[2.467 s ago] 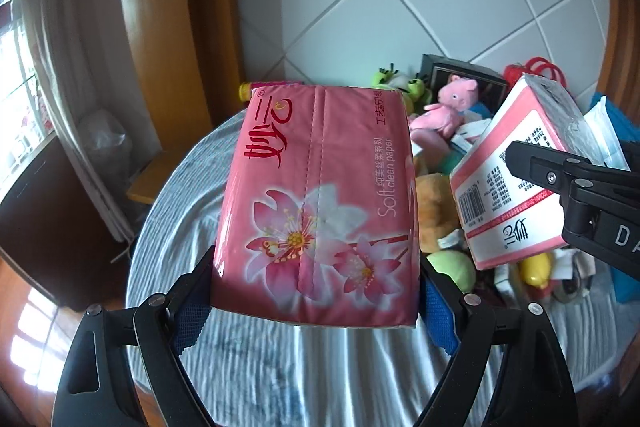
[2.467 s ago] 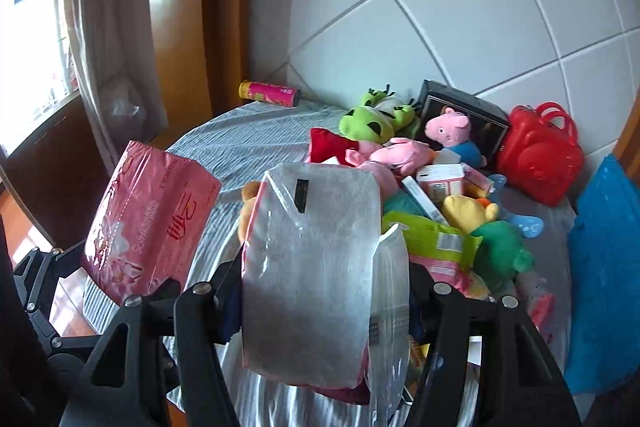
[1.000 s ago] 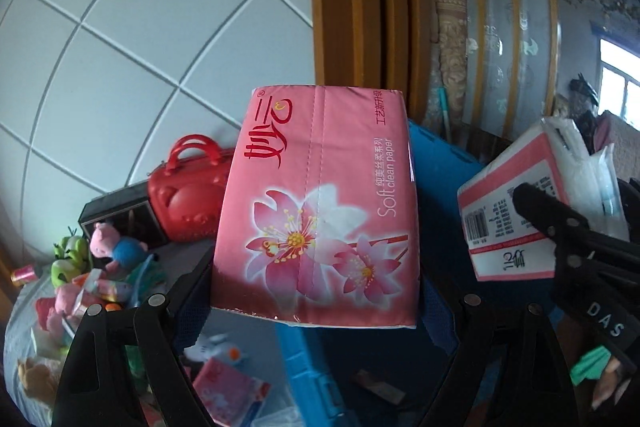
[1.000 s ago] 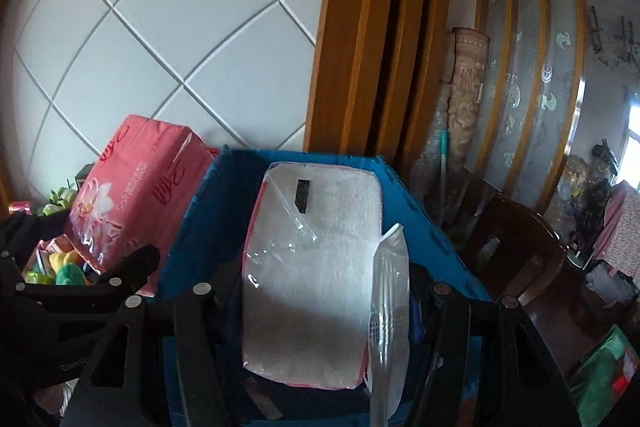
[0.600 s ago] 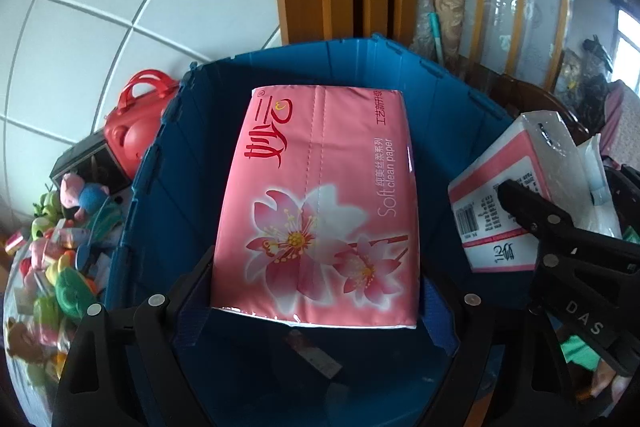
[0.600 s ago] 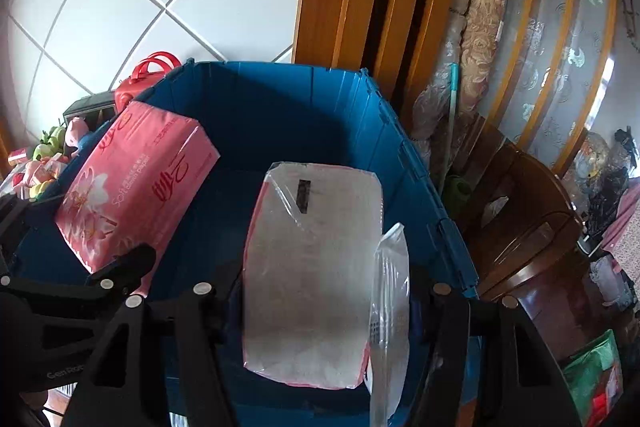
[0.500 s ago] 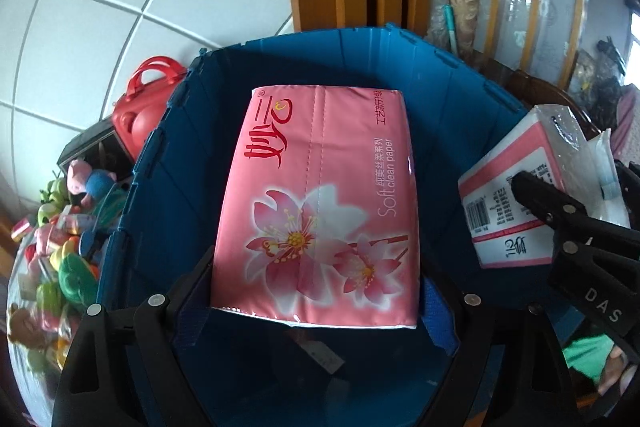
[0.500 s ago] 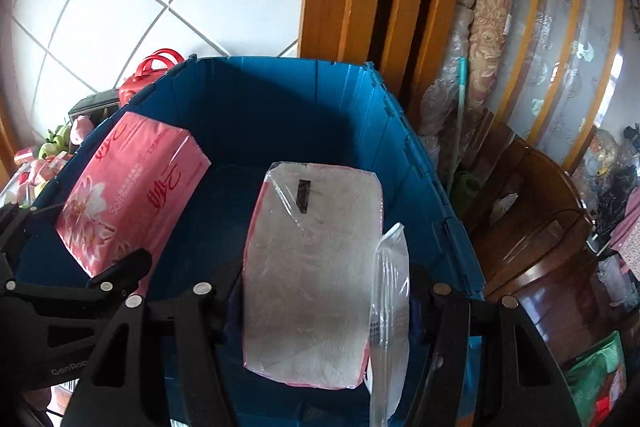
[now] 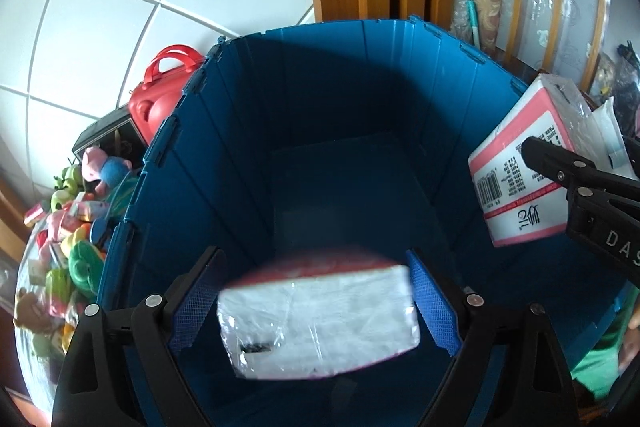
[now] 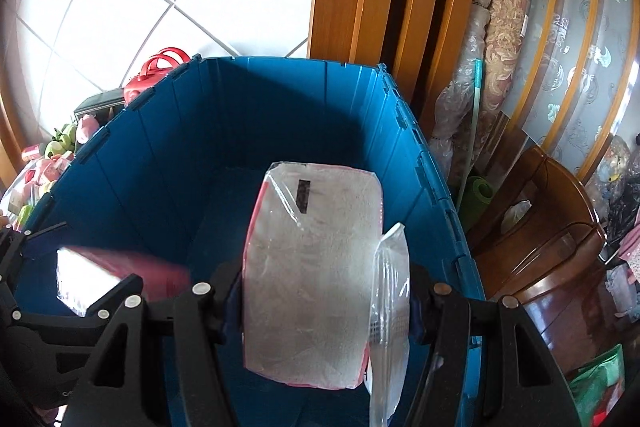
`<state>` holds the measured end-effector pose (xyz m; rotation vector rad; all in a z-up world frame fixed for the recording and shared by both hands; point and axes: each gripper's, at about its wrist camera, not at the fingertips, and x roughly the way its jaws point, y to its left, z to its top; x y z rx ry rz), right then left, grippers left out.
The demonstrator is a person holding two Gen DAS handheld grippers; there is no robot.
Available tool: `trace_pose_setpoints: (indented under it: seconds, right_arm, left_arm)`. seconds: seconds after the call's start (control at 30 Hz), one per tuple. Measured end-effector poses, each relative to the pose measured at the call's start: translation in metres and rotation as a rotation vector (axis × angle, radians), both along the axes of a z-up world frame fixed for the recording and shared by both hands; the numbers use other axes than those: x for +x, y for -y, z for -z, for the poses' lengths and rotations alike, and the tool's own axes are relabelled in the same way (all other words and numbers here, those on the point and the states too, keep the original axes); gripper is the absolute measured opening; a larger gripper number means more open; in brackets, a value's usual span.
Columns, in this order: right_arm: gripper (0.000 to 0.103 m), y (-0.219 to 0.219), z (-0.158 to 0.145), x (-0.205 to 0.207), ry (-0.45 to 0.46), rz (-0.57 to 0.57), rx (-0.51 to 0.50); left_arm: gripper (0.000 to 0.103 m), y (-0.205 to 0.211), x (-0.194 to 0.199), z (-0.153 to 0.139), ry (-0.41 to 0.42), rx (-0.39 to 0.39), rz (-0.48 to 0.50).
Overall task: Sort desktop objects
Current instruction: 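Open both tools to drop the tissue packs into the crate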
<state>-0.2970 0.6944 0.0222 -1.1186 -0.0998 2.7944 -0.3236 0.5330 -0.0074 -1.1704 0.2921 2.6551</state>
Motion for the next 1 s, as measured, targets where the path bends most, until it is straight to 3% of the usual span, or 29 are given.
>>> trace_pose_setpoints:
  seconds: [0.23,0.27,0.33,0.47,0.53,1.0]
  right_arm:
    - [0.069,-0.006,-0.004,0.003,-0.016,0.014,-0.001]
    - [0.070,-0.006,-0.005,0.004,-0.020,0.016,0.001]
    - [0.083,-0.006,-0.005,0.005,-0.022,0.016,0.004]
    - [0.085,-0.007,-0.005,0.011,-0.025,0.017,0.003]
    - [0.102,-0.007,-0.005,0.014,-0.030,0.019,-0.004]
    - [0.103,-0.023,-0.011,0.058,-0.084,0.044,-0.061]
  left_arm:
    - [0.090,-0.002,-0.001,0.001,-0.002,0.002,0.003]
    - [0.090,-0.002,-0.001,0.001,-0.002,0.002,0.004]
    - [0.090,-0.001,0.000,0.001,-0.005,0.004,0.006]
    - [0.090,0.001,0.005,-0.002,-0.018,0.006,0.007]
    - [0.090,0.002,0.009,-0.003,-0.028,0.005,0.005]
    - [0.090,0.021,0.041,-0.010,-0.077,0.026,-0.033]
